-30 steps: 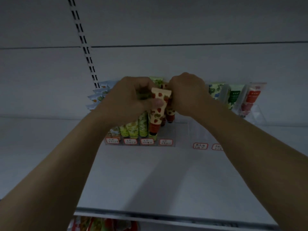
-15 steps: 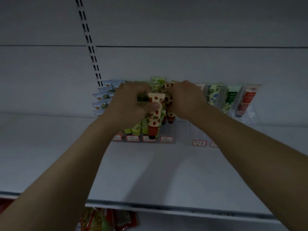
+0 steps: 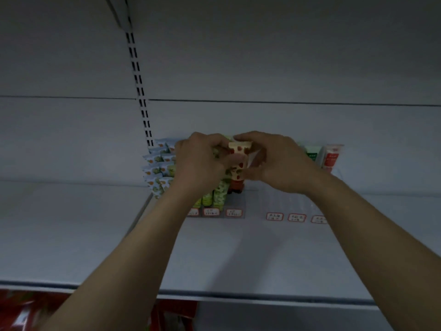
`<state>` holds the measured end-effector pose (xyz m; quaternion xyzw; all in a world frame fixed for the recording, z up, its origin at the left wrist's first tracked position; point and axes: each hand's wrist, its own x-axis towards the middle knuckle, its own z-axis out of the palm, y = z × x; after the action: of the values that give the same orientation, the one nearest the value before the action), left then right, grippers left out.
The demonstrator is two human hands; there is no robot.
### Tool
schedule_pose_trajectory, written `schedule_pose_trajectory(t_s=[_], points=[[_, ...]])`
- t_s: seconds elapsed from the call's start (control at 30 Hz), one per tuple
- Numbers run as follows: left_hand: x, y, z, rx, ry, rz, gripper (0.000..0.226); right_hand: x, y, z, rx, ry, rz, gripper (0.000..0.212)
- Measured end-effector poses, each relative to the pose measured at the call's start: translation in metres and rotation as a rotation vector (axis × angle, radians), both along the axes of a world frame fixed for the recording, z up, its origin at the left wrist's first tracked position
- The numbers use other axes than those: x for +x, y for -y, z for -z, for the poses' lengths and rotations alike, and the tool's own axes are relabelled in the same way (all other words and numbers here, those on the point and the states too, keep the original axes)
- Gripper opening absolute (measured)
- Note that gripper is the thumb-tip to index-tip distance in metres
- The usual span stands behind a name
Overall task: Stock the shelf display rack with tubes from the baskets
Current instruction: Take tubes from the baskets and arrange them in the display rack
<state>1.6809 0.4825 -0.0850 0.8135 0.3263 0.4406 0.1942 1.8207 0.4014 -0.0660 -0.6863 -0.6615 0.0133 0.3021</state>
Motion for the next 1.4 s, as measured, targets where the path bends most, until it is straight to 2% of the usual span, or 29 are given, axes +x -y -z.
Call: schedule_pose_trajectory(t_s=[0.1,0.2,0.27,0.4,0.47,0.5,0.6,0.7,0.87,0.97,1.03,1.13,1.17,1.27,1.4], points=[[0.012,0.003,0.006,0.047,-0.056,-0.020,0.020,0.005,-0.003,0.016,0.048,-0.013,0.046,0.030],[0.013,-0.005,0.012,0.214,-0.210,-0.083,0.042,0.015,-0.016,0.034,0.131,0.010,0.144,0.017],[0.004,-0.015,0.013,0.255,-0.303,-0.106,0.050,0.019,-0.023,0.042,0.150,-0.082,0.134,0.019],[-0.017,-0.027,0.019,0.235,-0.514,-0.069,0.050,0.014,-0.040,0.060,0.137,-0.196,0.081,0.012],[-0.021,-0.027,0.024,0.236,-0.562,-0.065,0.050,0.011,-0.047,0.066,0.192,-0.228,0.098,0.034],[-0.021,-0.027,0.027,0.251,-0.563,-0.066,0.051,0.010,-0.049,0.069,0.208,-0.217,0.116,0.037],[-0.022,-0.030,0.035,0.293,-0.557,-0.072,0.057,0.006,-0.050,0.075,0.233,-0.191,0.133,0.005],[-0.022,-0.031,0.041,0.279,-0.512,-0.059,0.054,0.005,-0.051,0.078,0.220,-0.088,0.182,0.023],[-0.022,-0.035,0.045,0.129,-0.351,0.016,0.038,0.008,-0.053,0.072,0.135,0.019,0.202,0.023],[-0.022,-0.038,0.044,0.059,-0.279,0.041,0.032,0.003,-0.058,0.057,0.030,0.196,0.231,0.019],[-0.021,-0.040,0.042,0.022,-0.278,0.043,0.031,-0.002,-0.062,0.046,-0.026,0.328,0.245,0.004],[-0.020,-0.043,0.042,0.016,-0.270,0.045,0.030,-0.009,-0.069,0.040,-0.055,0.484,0.264,0.027],[-0.020,-0.044,0.043,0.028,-0.265,0.046,0.031,-0.009,-0.071,0.041,-0.053,0.505,0.258,0.030],[-0.020,-0.044,0.043,0.056,-0.266,0.040,0.031,-0.006,-0.075,0.045,-0.034,0.520,0.239,0.019],[-0.020,-0.044,0.045,0.045,-0.274,0.040,0.032,-0.011,-0.069,0.046,-0.099,0.510,0.246,0.032]])
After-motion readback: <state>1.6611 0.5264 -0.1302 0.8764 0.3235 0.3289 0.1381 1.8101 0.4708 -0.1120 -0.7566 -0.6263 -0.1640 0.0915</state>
